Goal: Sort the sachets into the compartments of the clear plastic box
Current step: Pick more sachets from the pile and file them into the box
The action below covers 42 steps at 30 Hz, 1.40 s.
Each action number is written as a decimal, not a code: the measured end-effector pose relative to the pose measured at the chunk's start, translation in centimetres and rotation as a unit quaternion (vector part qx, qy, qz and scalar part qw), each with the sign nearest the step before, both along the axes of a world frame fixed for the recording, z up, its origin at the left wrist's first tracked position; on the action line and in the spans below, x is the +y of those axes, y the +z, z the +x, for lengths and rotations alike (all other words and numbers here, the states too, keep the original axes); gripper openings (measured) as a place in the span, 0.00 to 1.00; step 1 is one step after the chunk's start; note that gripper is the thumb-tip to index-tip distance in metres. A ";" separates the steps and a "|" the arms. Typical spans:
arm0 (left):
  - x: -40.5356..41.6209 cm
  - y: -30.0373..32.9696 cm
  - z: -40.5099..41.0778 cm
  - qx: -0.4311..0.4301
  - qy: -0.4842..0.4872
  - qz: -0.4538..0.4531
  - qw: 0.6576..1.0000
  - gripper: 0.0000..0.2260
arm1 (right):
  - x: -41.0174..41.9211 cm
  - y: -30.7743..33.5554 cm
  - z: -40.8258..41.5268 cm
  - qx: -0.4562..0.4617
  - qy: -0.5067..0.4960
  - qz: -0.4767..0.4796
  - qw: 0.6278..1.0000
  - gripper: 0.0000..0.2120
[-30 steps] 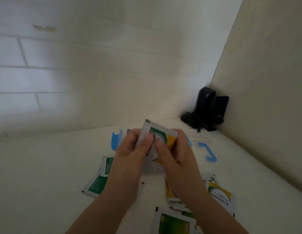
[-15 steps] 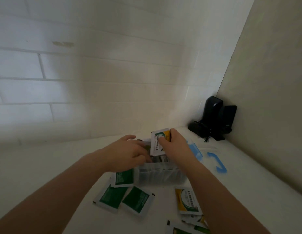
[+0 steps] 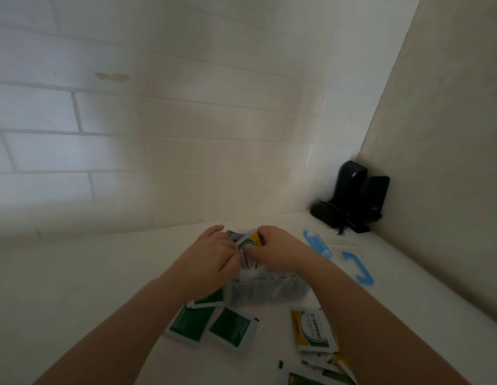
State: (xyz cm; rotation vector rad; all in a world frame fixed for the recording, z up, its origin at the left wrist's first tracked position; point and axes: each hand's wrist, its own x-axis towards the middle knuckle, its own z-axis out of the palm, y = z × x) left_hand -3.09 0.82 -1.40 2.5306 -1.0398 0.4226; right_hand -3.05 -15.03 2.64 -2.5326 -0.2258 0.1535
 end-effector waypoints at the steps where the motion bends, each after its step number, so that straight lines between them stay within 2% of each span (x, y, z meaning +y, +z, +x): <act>1: 0.0 0.0 0.0 0.002 0.000 -0.003 1.000 0.26 | 0.3 0.1 0.2 0.010 0.004 -0.024 1.000 0.12; 5: 0.0 0.0 0.0 0.001 0.001 -0.010 1.000 0.27 | 2.3 0.4 1.0 0.018 0.014 -0.135 0.991 0.12; 7: 0.1 -0.1 0.1 0.004 0.000 -0.016 1.000 0.27 | 2.8 0.2 1.1 0.026 0.031 -0.153 0.987 0.05; 9: 0.1 -0.2 0.1 0.006 -0.009 -0.024 1.000 0.25 | 2.5 -0.1 1.1 0.045 0.046 -0.093 0.994 0.06; 12: -0.1 -0.1 -0.2 0.025 -0.023 -0.043 0.998 0.17 | 1.2 0.2 0.7 0.084 -0.018 0.065 0.994 0.13; 14: -0.1 0.0 -0.2 0.035 -0.031 -0.053 0.997 0.15 | 0.8 0.1 0.8 0.083 -0.014 0.086 0.993 0.14; 17: 0.1 -0.6 0.1 0.016 -0.024 -0.056 0.998 0.20 | 1.2 -0.4 1.0 0.070 -0.009 0.059 0.996 0.12; 21: 0.3 -1.1 -0.4 -0.012 0.017 -0.135 0.991 0.23 | 2.0 -1.1 1.9 0.032 -0.004 -0.060 0.998 0.11; 23: 0.5 -1.3 -1.1 -0.010 0.020 -0.152 0.988 0.24 | 2.3 -1.2 1.8 0.010 -0.011 -0.081 0.997 0.14; 24: 0.7 -1.4 -1.6 -0.009 0.023 -0.159 0.987 0.24 | 2.2 -1.0 1.5 -0.013 -0.017 -0.050 0.999 0.14; 26: 1.2 -1.8 -2.6 -0.004 0.040 -0.179 0.983 0.20 | 1.7 -0.1 0.2 -0.064 -0.047 0.078 0.994 0.12; 29: 2.4 -2.2 -4.3 0.019 0.074 -0.216 0.973 0.13 | -0.1 1.2 -2.8 -0.178 -0.071 0.201 0.961 0.05; 32: 3.1 -2.9 -6.4 0.069 0.105 -0.257 0.958 0.09 | -1.4 0.8 -7.1 -0.180 -0.062 0.248 0.950 0.06; 34: 3.1 -3.5 -7.6 0.129 0.098 -0.255 0.953 0.08 | -1.6 -1.0 -9.4 -0.141 -0.046 0.186 0.971 0.08; 36: 2.8 -3.8 -8.1 0.161 0.069 -0.181 0.968 0.12 | -1.3 -3.2 -10.9 -0.095 -0.028 0.086 0.991 0.06; 37: 2.7 -4.1 -8.3 0.167 0.060 -0.140 0.974 0.18 | -1.0 -4.3 -11.6 -0.069 -0.022 0.049 0.996 0.07; 40: 3.1 -5.1 -7.9 0.164 0.079 -0.065 0.981 0.43 | 0.1 -7.0 -12.7 -0.029 -0.003 -0.018 0.999 0.28; 42: 3.9 -5.7 -7.6 0.175 0.096 -0.026 0.980 0.48 | 0.8 -8.0 -12.8 -0.048 0.011 -0.077 0.996 0.33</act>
